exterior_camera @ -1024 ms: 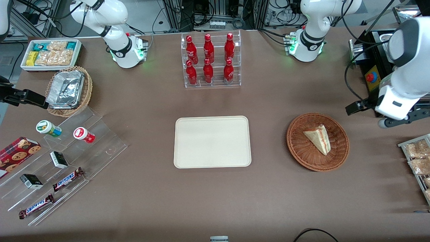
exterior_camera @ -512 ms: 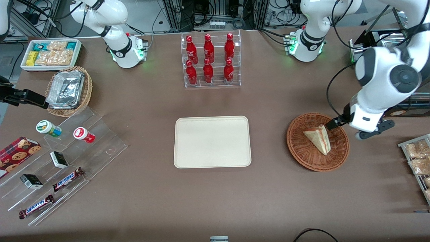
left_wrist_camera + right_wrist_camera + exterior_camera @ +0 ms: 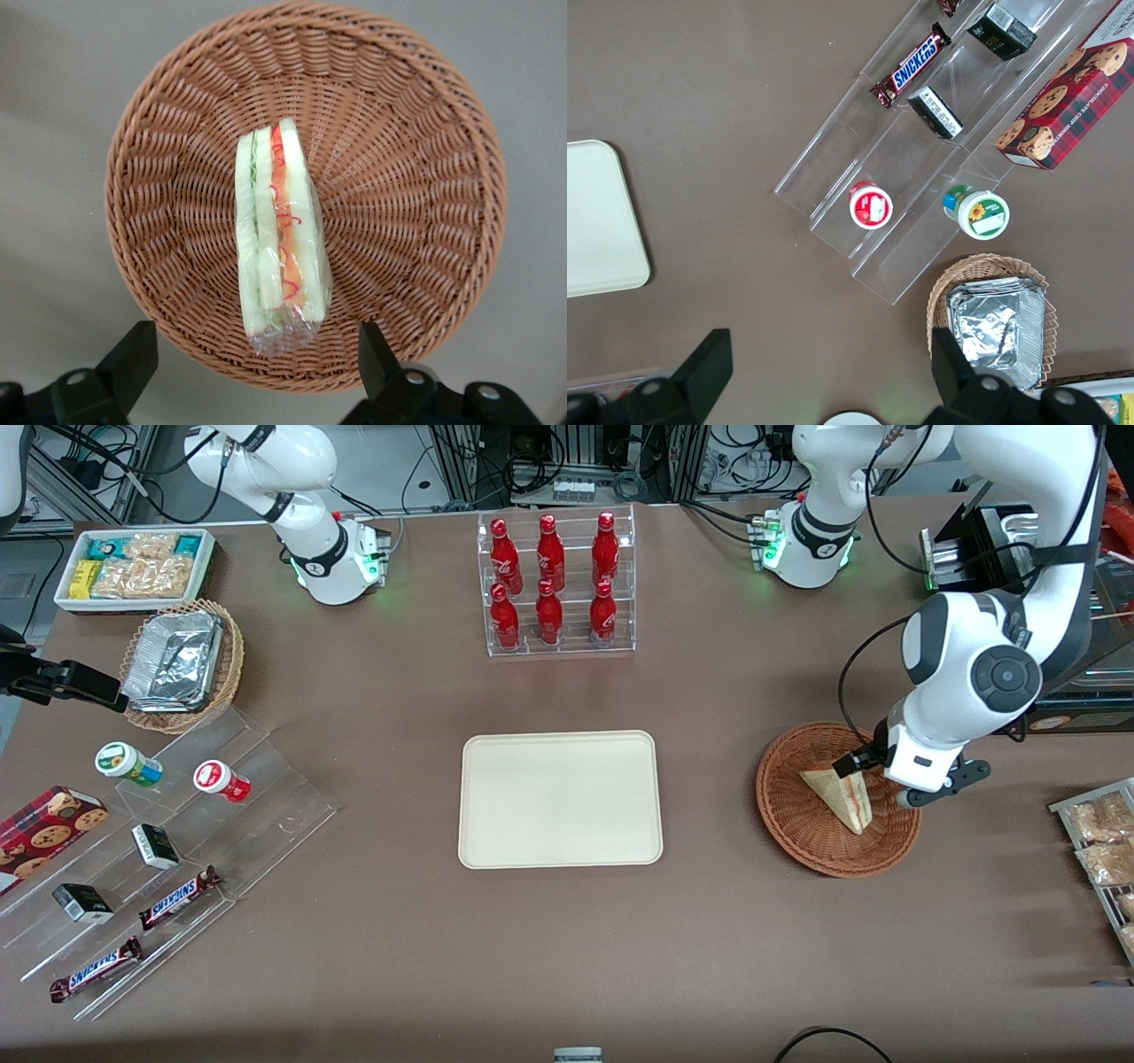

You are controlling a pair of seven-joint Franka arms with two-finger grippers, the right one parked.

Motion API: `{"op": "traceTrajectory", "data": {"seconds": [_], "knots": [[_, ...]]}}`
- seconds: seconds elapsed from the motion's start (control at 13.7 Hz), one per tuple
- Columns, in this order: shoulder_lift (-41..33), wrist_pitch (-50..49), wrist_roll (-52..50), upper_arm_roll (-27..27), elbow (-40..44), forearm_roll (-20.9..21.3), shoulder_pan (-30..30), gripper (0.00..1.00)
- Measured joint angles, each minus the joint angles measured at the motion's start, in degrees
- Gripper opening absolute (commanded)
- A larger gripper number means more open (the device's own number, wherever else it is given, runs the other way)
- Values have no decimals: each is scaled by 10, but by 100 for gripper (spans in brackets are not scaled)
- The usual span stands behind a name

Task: Place sandwich from basket to tray
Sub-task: 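Lower the open left gripper around the sandwich's upright edge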

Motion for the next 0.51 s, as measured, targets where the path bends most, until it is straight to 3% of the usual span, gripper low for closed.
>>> {"op": "traceTrajectory", "data": {"seconds": [0.44,0.51], "knots": [[52,49,-7,0,-5,-19,0,100],[59,58,-8,0,-7,-20,0,92]]}}
